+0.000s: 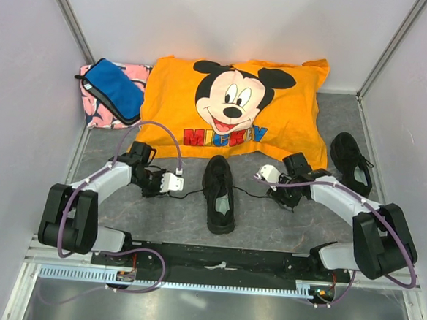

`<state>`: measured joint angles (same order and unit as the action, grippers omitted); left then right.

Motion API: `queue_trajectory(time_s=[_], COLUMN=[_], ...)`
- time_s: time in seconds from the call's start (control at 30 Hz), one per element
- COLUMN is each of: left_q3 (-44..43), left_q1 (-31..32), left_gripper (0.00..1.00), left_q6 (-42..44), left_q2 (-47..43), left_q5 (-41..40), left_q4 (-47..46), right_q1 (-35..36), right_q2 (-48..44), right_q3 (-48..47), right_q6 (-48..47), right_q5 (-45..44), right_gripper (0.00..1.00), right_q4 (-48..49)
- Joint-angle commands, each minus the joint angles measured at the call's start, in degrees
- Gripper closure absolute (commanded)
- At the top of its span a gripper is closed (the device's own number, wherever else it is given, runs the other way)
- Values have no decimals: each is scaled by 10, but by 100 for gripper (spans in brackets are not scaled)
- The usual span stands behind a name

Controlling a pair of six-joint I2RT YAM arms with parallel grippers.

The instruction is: Tie the shoes

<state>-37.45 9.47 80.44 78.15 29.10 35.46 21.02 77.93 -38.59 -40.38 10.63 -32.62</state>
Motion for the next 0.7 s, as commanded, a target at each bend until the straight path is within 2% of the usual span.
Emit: queue_trajectory(time_s=[0.0, 0.03, 0.07, 0.1, 0.13, 0.2, 0.33, 0.37, 0.47, 0.6, 0.67], left_q3=[25, 27, 28, 26, 20, -9, -50, -59, -76, -101, -109], left_q1=[2, 2, 2, 3, 3, 2, 3, 3, 2, 3, 3], left_gripper=[65, 69, 76, 95, 98, 98, 98, 99, 98, 99, 98], left_q6=[38, 34, 30, 24, 2, -27, -89, -92, -120, -140, -145], left_q2=[-3, -6, -12, -16, -27, -45, -135, -184, -270, -333, -352], left_q5=[-20, -20, -18, -8, -1, 31, 92, 103, 129, 139, 141], left_q4=[-20, -19, -16, -8, 15, 54, 131, 152, 178, 222, 239], right_q1=[-1, -2, -1, -3, -2, -2, -3, -3, -3, 8, 40], right_q2=[16, 2, -4, -15, -38, -67, -133, -139, -136, -111, -88], right_q3=[24, 22, 19, 13, 2, -13, -90, -107, -181, -275, -322], right_q6=[16, 25, 33, 43, 62, 82, 116, 126, 151, 196, 211], right_q5=[-40, -39, -27, -19, -12, 7, 55, 70, 135, 230, 257], right_gripper=[82, 100, 100, 100, 100, 100, 100, 100, 100, 100, 100], right_q4=[48, 46, 41, 27, 21, 8, -4, -6, -10, -1, 5])
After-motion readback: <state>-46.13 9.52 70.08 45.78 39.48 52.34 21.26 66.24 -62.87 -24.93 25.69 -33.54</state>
